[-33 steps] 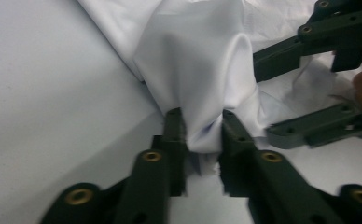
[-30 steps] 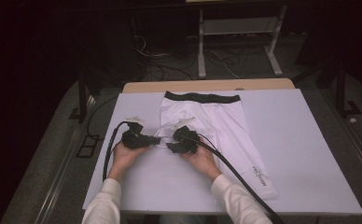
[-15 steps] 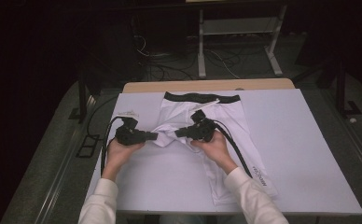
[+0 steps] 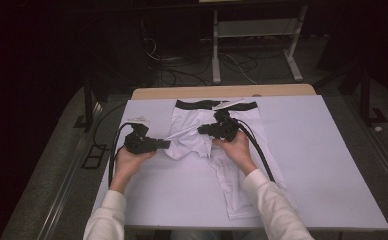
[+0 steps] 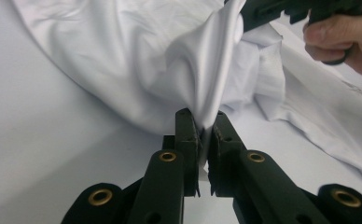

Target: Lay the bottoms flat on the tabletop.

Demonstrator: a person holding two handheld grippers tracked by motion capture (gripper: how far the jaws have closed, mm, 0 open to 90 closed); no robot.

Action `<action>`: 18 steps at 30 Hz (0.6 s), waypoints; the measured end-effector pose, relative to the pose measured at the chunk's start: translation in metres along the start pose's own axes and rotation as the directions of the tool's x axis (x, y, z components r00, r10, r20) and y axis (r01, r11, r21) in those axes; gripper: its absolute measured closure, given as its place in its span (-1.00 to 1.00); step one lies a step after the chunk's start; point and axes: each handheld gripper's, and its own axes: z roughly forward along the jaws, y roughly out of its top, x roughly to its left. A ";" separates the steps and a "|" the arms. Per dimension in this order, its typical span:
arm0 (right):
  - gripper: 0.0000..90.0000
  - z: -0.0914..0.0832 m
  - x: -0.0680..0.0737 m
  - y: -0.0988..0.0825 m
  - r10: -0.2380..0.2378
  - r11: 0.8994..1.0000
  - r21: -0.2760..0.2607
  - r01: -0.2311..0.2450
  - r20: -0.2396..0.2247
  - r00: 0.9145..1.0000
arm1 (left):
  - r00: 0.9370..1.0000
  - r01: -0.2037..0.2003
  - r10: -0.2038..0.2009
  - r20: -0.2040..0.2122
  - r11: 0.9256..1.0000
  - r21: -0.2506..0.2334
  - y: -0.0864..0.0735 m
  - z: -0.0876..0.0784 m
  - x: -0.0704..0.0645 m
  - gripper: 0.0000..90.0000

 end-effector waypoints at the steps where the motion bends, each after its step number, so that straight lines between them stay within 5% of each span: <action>1: 0.77 0.003 -0.001 -0.001 -0.001 1.000 0.006 0.001 0.019 1.000 | 1.000 0.007 -0.007 -0.015 1.000 -0.004 0.000 0.002 0.001 0.84; 6: 0.58 0.012 -0.006 -0.008 -0.024 0.997 0.072 0.014 0.140 0.990 | 0.998 0.032 -0.034 -0.061 0.999 -0.025 0.003 0.008 0.008 0.84; 10: 0.43 0.002 -0.006 -0.007 0.012 1.000 0.019 -0.015 0.153 0.988 | 0.996 0.031 -0.034 -0.084 0.999 -0.034 0.014 0.012 0.011 0.84; 15: 0.41 -0.023 0.014 -0.006 0.041 0.996 -0.079 -0.036 0.059 0.997 | 0.991 0.015 -0.015 -0.134 1.000 -0.001 0.035 0.022 0.022 0.84; 18: 0.43 -0.024 0.023 -0.015 0.081 0.996 -0.033 -0.082 -0.049 0.996 | 0.988 0.015 -0.013 -0.152 1.000 0.014 0.048 0.029 0.029 0.84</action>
